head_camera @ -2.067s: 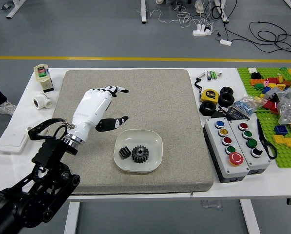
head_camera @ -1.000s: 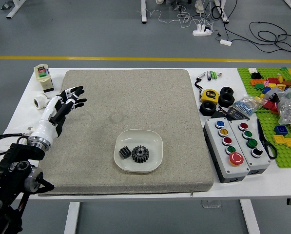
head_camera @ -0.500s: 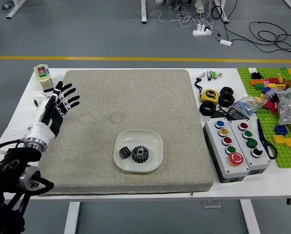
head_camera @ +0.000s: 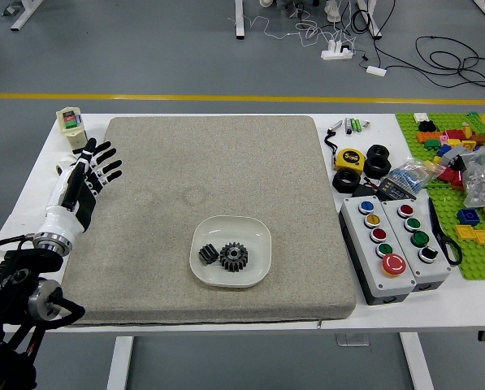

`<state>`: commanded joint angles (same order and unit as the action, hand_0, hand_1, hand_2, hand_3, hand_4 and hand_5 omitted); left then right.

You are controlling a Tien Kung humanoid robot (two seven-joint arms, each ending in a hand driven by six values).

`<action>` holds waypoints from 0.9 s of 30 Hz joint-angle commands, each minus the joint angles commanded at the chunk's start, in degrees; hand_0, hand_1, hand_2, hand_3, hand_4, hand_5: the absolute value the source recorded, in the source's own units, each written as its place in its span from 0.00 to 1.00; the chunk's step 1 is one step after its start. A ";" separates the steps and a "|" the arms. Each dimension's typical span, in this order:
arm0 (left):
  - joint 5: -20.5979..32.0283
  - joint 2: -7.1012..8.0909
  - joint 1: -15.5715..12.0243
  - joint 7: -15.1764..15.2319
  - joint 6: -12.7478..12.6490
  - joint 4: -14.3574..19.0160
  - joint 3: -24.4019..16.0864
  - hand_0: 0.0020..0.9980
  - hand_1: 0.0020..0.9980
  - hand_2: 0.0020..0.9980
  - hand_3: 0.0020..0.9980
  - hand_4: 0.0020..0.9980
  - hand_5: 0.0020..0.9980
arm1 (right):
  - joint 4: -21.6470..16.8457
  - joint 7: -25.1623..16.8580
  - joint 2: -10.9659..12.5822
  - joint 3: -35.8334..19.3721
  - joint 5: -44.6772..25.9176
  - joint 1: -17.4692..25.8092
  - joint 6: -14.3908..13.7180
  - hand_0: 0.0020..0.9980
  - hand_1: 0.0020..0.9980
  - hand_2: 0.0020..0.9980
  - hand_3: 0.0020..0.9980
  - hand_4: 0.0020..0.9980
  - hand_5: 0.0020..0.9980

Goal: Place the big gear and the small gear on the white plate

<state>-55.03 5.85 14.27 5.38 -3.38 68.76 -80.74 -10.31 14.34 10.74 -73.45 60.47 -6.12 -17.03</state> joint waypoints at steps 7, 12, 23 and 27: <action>-0.49 -0.06 0.17 0.08 0.10 -0.32 -0.54 0.79 0.81 0.87 0.80 0.85 0.84 | 0.00 -0.09 0.04 -0.04 -0.23 -0.19 -0.02 0.60 0.61 0.70 0.56 0.76 0.71; -0.80 -0.09 0.19 0.10 0.07 -0.45 -0.82 0.79 0.82 0.88 0.81 0.85 0.85 | 0.00 -0.13 0.08 -0.09 -0.26 -0.28 0.00 0.60 0.61 0.70 0.56 0.76 0.71; -1.60 -0.05 0.34 0.14 0.29 -0.92 -1.43 0.79 0.82 0.89 0.81 0.86 0.85 | 0.00 -0.07 0.10 -0.28 -0.09 -0.38 0.06 0.60 0.61 0.70 0.56 0.76 0.71; -1.98 -0.02 0.46 0.06 0.49 -0.90 -1.60 0.79 0.82 0.89 0.81 0.86 0.85 | 0.00 -0.03 0.09 -0.41 0.09 -0.47 0.09 0.60 0.61 0.70 0.56 0.76 0.71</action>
<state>-57.01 5.83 14.73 5.44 -2.89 67.87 -82.34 -10.31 14.32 10.84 -73.86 60.56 -6.59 -16.94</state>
